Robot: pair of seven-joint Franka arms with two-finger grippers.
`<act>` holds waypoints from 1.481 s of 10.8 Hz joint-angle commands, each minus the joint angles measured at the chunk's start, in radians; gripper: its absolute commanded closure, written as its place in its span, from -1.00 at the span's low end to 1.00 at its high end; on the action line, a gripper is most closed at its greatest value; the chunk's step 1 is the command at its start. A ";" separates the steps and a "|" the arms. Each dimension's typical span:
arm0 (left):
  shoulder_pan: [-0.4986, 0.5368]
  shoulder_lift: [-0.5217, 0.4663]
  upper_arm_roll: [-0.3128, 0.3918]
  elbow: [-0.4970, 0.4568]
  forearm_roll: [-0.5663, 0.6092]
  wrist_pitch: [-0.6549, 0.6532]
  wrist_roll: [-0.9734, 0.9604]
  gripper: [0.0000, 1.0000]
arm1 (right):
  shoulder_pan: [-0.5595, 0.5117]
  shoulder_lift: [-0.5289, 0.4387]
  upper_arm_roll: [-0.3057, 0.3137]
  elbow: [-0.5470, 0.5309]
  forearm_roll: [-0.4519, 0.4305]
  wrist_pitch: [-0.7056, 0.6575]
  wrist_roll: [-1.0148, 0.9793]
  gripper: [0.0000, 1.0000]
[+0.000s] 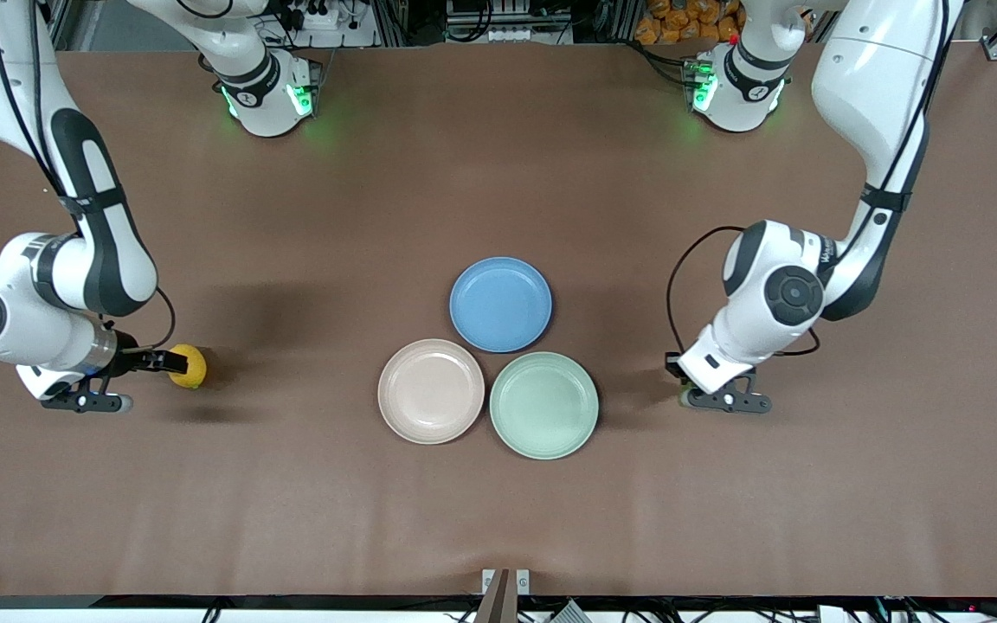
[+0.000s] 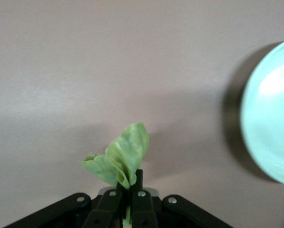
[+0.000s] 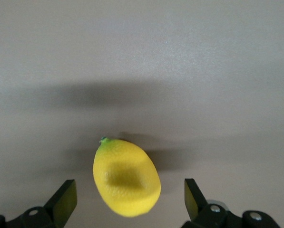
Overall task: Place lemon and lettuce in plates
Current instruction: 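Carry the lettuce with the left gripper over the mint green plate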
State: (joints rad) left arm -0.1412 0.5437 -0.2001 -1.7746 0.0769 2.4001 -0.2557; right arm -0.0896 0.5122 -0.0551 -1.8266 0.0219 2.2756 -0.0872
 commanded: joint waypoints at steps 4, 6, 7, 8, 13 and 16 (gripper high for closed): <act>-0.046 -0.001 -0.064 0.089 0.006 0.008 -0.120 1.00 | -0.016 0.052 0.012 -0.003 0.016 0.048 -0.011 -1.00; -0.067 0.016 -0.064 0.110 0.006 0.010 -0.163 1.00 | -0.016 0.057 0.012 -0.019 0.047 0.059 -0.011 -1.00; -0.077 0.025 -0.064 0.116 0.004 0.010 -0.181 1.00 | -0.016 0.057 0.012 -0.037 0.050 0.082 -0.011 -1.00; -0.095 0.044 -0.064 0.147 0.004 0.014 -0.209 1.00 | -0.013 0.057 0.012 -0.055 0.050 0.112 -0.011 -1.00; -0.172 0.150 -0.062 0.198 0.006 0.172 -0.330 1.00 | -0.016 0.072 0.012 -0.057 0.050 0.128 -0.011 -1.00; -0.199 0.192 -0.062 0.202 0.004 0.269 -0.407 1.00 | -0.016 0.086 0.012 -0.059 0.050 0.150 -0.013 -1.00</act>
State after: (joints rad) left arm -0.3141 0.6959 -0.2664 -1.6063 0.0768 2.6112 -0.5875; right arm -0.0903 0.5887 -0.0545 -1.8794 0.0574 2.3974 -0.0871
